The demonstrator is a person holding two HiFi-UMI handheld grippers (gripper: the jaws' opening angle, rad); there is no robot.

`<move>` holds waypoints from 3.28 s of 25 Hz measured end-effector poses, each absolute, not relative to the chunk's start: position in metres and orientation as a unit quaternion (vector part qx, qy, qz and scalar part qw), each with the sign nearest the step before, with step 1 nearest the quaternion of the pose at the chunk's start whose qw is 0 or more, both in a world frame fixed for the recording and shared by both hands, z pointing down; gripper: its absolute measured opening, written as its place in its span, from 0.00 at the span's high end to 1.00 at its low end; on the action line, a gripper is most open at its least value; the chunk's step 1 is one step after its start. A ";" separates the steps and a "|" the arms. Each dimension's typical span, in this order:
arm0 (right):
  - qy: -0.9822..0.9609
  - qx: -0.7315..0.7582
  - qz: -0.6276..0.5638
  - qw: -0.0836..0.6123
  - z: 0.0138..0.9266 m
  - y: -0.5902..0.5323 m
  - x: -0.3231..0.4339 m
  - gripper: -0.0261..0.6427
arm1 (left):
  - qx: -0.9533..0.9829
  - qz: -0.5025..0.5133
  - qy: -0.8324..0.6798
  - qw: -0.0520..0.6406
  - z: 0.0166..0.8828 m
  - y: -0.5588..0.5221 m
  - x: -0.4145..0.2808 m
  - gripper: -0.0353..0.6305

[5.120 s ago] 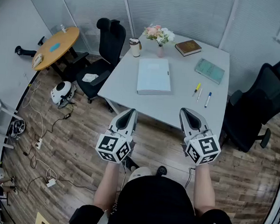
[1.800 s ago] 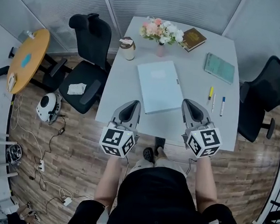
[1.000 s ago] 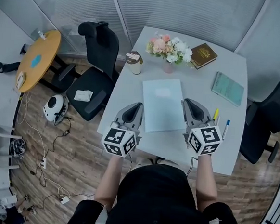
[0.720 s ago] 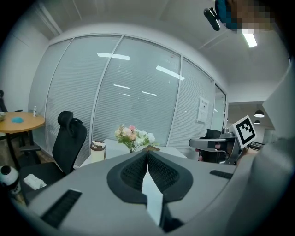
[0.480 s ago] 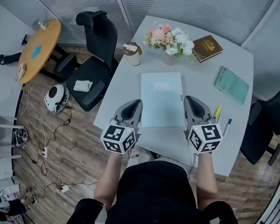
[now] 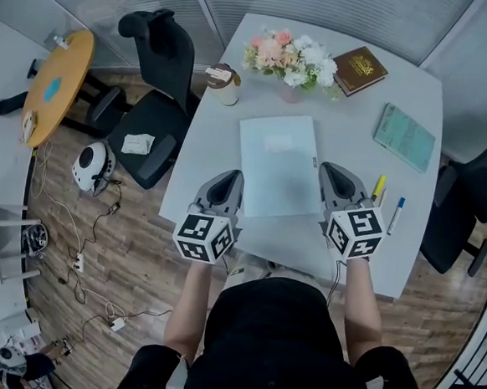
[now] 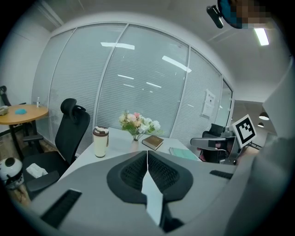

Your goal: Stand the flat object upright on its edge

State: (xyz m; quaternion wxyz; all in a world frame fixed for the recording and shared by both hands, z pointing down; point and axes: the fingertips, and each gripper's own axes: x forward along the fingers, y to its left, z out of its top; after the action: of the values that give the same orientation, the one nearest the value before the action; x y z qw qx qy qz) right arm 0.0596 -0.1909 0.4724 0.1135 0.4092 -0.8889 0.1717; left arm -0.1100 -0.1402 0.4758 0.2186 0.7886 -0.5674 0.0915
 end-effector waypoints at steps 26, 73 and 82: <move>-0.828 0.436 0.268 0.227 0.599 -0.229 0.044 0.91 | 0.761 0.136 -0.523 0.359 0.615 -0.189 -0.139 0.91; -0.773 0.440 0.377 0.256 0.712 -0.332 0.030 0.55 | 0.715 0.135 -0.511 0.458 0.717 -0.277 -0.169 0.57; -0.760 0.443 0.412 0.238 0.726 -0.341 0.031 0.54 | 0.701 0.111 -0.507 0.488 0.728 -0.281 -0.169 0.56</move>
State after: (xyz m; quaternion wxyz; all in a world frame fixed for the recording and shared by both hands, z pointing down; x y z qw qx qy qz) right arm 0.0306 -0.3410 0.7261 0.2381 0.4431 -0.7599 0.4118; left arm -0.1688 -0.2812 0.7280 0.4884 0.7013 -0.5072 0.1109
